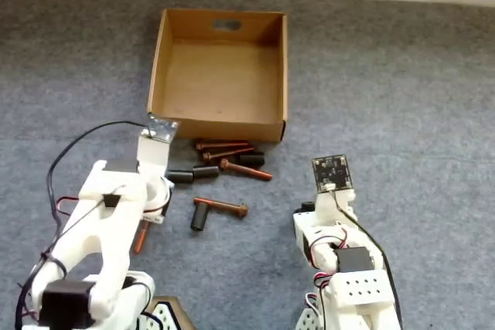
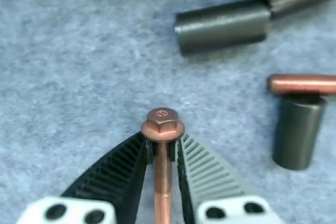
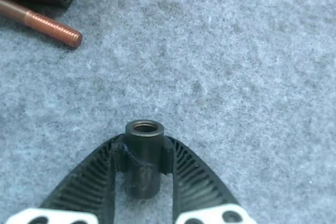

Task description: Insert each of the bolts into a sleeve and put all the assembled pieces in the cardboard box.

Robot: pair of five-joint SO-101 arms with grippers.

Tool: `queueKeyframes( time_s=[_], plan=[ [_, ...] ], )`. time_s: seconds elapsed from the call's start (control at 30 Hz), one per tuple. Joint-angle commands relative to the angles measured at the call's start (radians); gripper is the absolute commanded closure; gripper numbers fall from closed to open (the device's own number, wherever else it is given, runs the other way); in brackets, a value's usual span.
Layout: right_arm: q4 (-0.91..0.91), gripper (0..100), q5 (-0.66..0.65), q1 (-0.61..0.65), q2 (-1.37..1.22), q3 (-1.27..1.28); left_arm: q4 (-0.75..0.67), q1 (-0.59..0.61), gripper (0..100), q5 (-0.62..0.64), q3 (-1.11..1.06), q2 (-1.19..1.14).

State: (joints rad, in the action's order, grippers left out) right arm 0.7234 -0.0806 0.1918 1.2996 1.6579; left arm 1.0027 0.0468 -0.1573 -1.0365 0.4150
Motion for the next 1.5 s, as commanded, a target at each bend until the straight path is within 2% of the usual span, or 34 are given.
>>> queueKeyframes(
  time_s=[0.0, 0.17, 0.37, 0.5, 0.63, 0.97, 1.17, 1.47],
  plan=[
    [-0.013, 99.3, -0.011, -0.002, 0.007, -0.002, 0.058, -0.021, 99, 0.009, 0.024, 0.165],
    [-0.013, 99.3, -0.011, -0.002, 0.007, -0.002, 0.068, -0.021, 99, 0.080, -0.047, 0.470],
    [-0.013, 99.3, -0.011, -0.002, 0.007, -0.002, -0.100, -0.022, 99, 0.075, -0.328, 0.684],
    [-0.013, 99.3, -0.011, -0.002, 0.007, -0.002, -0.157, -0.022, 94, 0.075, -0.427, 0.694],
    [-0.013, 99.3, -0.011, -0.002, 0.007, -0.002, -0.155, -0.022, 90, 0.075, -0.429, 0.694],
    [-0.013, 99.3, -0.011, -0.002, 0.007, -0.002, -0.150, -0.039, 90, 0.075, -0.426, 0.694],
    [-0.013, 99.3, -0.011, -0.002, 0.007, -0.002, -0.064, -0.105, 90, 0.075, -0.406, 0.694],
    [-0.013, 99.3, -0.011, -0.002, 0.007, -0.002, -0.068, -0.081, 90, 0.075, -0.403, 0.693]
  ],
)
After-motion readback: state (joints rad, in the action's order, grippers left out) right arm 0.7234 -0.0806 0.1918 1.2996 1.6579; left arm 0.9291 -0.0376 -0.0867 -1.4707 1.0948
